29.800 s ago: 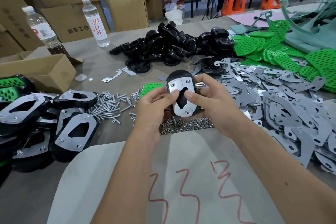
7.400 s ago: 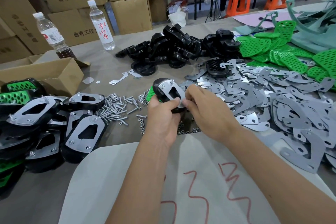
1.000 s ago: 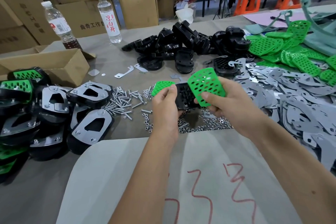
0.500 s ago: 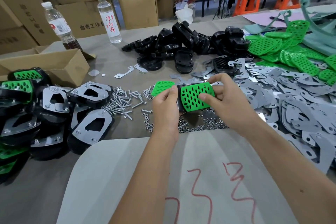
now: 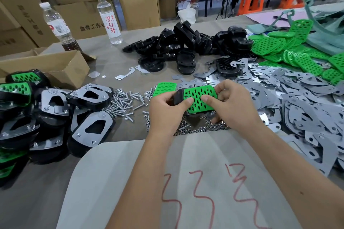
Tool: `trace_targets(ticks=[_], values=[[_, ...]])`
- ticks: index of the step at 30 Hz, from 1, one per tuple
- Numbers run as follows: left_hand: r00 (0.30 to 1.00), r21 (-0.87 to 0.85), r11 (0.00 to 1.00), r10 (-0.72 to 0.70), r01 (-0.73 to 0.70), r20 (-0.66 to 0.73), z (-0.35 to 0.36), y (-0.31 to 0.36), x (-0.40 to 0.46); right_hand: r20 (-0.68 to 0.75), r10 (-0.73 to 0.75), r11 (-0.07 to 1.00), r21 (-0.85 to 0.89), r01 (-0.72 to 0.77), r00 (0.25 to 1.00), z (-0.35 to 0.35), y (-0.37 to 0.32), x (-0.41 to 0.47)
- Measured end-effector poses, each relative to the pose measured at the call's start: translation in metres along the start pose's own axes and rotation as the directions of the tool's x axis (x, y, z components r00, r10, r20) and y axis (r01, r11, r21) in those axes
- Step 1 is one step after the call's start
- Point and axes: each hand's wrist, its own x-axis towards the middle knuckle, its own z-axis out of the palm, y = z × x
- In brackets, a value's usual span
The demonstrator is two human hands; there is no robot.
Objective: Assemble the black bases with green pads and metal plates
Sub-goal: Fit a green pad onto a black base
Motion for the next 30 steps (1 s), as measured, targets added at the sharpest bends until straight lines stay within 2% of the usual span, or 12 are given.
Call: trace_targets(ticks=[2,4,5,6,8,10,11,16,19,22,26,30], values=[[1.0,-0.001,1.0,-0.012,0.012,0.016,-0.002,0.0,0.0,-0.029,-0.001,0.998,-0.059,-0.001,1.0,-0.003,-0.001,0.0],[0.999,-0.028,0.999,-0.031,0.031,0.014,-0.003,0.001,0.001,-0.093,-0.064,0.978,-0.206,0.044,0.994,-0.006,0.001,0.0],[0.999,-0.063,0.997,-0.049,0.05,0.017,-0.004,0.002,0.001,-0.115,-0.078,0.974,-0.222,0.051,0.99,-0.008,0.001,0.0],[0.997,-0.111,0.991,-0.068,0.071,0.034,-0.005,0.004,0.001,-0.096,-0.053,0.988,-0.15,0.038,0.994,-0.011,0.001,0.0],[0.992,-0.206,0.973,-0.087,0.105,0.094,-0.006,0.008,0.001,0.104,0.022,0.988,0.151,-0.038,0.994,-0.016,-0.002,0.002],[0.983,-0.26,0.956,-0.094,0.133,0.16,-0.007,0.01,0.0,0.293,0.013,0.907,0.398,-0.135,0.956,-0.02,-0.003,0.004],[0.977,-0.266,0.953,-0.098,0.147,0.187,-0.006,0.01,-0.001,0.314,0.004,0.878,0.454,-0.154,0.949,-0.02,-0.003,0.004],[0.973,-0.227,0.962,-0.102,0.149,0.208,0.002,0.005,-0.003,0.216,0.01,0.875,0.47,-0.113,0.976,-0.015,-0.002,0.002],[0.981,-0.254,0.957,-0.099,0.139,0.165,0.002,0.004,-0.001,0.345,0.005,0.84,0.508,-0.192,0.938,-0.019,-0.002,0.003],[0.972,-0.31,0.932,-0.133,0.19,0.195,-0.005,0.007,0.001,0.455,-0.055,0.774,0.582,-0.251,0.889,-0.022,-0.005,0.002],[0.957,-0.379,0.892,-0.158,0.244,0.244,-0.009,0.012,-0.001,0.322,-0.103,0.791,0.6,-0.118,0.941,-0.011,-0.004,0.002],[0.978,-0.421,0.884,-0.163,0.204,0.132,-0.004,0.015,-0.001,0.297,-0.103,0.827,0.556,-0.084,0.949,-0.005,-0.002,0.003]])
